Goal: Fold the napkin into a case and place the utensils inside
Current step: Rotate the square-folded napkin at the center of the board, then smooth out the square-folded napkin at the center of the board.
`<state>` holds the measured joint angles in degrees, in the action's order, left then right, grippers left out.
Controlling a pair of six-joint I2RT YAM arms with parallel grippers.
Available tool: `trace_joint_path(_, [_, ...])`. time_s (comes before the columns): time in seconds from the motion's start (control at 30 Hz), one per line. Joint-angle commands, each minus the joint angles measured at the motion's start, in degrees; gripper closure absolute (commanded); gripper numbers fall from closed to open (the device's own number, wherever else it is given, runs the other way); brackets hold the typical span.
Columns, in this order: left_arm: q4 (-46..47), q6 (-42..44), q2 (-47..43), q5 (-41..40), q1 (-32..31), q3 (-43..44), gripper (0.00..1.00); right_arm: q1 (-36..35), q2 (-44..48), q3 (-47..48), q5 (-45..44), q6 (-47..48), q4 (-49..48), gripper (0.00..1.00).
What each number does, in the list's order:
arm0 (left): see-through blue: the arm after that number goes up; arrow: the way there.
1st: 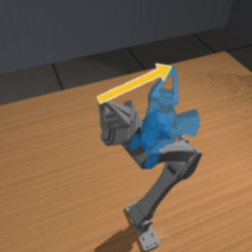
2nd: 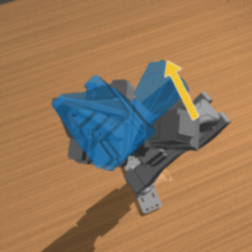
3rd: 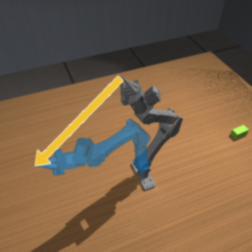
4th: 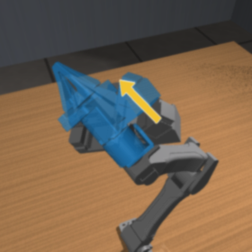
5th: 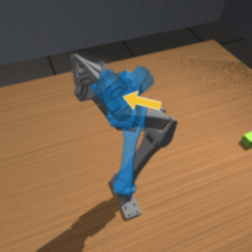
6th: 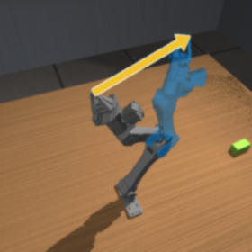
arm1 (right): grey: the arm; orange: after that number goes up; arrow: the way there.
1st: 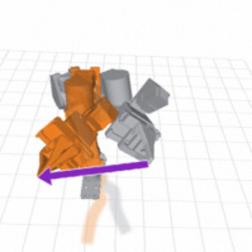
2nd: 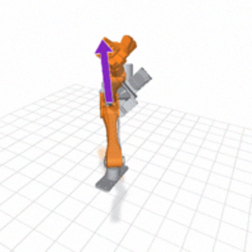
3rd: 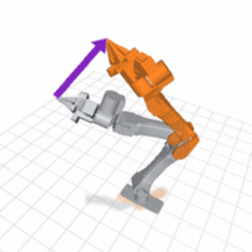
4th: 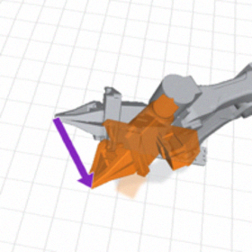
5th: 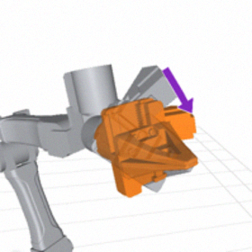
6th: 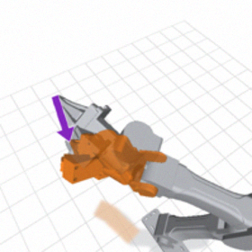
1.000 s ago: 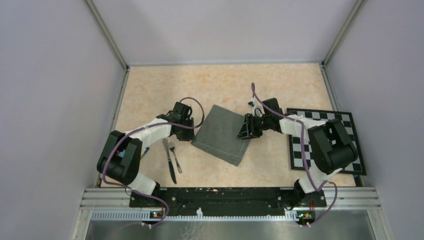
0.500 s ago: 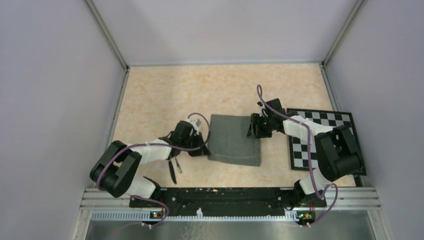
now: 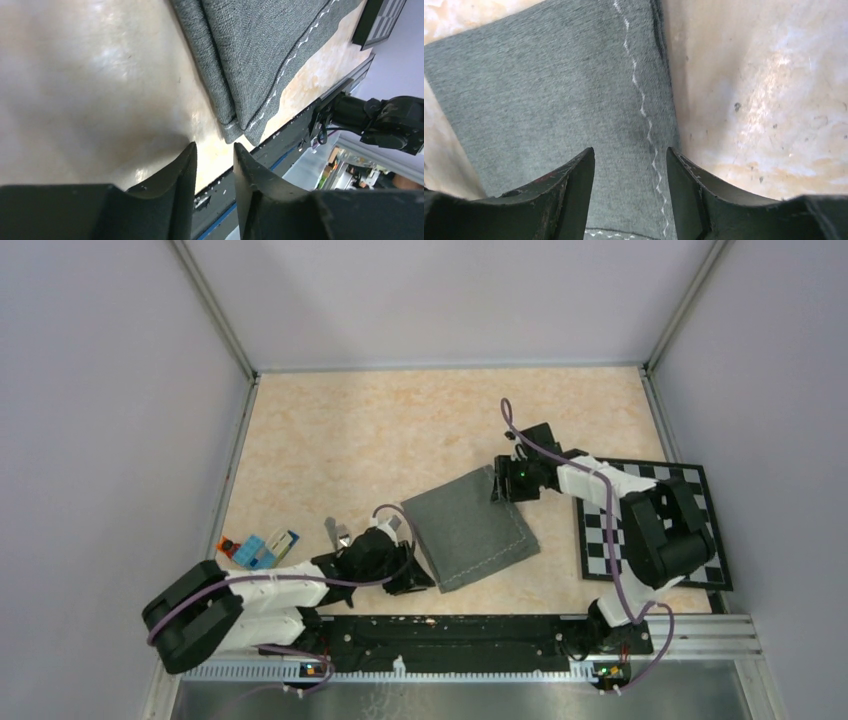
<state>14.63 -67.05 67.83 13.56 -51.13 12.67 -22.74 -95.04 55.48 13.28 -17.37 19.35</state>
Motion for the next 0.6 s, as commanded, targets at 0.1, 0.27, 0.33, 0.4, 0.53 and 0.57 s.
trace_joint_path(0.1, [-16.6, 3.1, -16.8, -8.0, 0.4, 2.3, 0.57, -2.9, 12.8, -6.2, 11.2, -3.4, -2.4, 0.42])
trace_joint_path(0.27, [-11.0, 8.0, -16.8, -4.1, 10.6, 7.7, 0.65, -11.8, 11.7, -10.8, 22.0, -13.8, -14.5, 0.51])
trace_joint_path(0.33, [-7.7, 10.0, -13.0, -0.4, 14.9, 10.1, 0.65, -14.8, 10.4, -12.5, 23.2, -17.5, -19.3, 0.59])
trace_joint_path(0.4, [-6.3, 11.5, -7.5, 2.3, 17.5, 13.3, 0.61, -17.5, 9.2, -13.4, 23.6, -19.8, -22.4, 0.62])
trace_joint_path(0.53, [-14.9, 17.7, 3.1, 0.6, 19.7, 23.1, 0.57, -21.9, 8.2, -14.5, 22.0, -21.8, -24.6, 0.63])
trace_joint_path(0.57, [-18.2, 18.7, 4.9, -1.6, 19.9, 24.5, 0.55, -22.7, 8.1, -14.7, 21.2, -21.9, -24.7, 0.62])
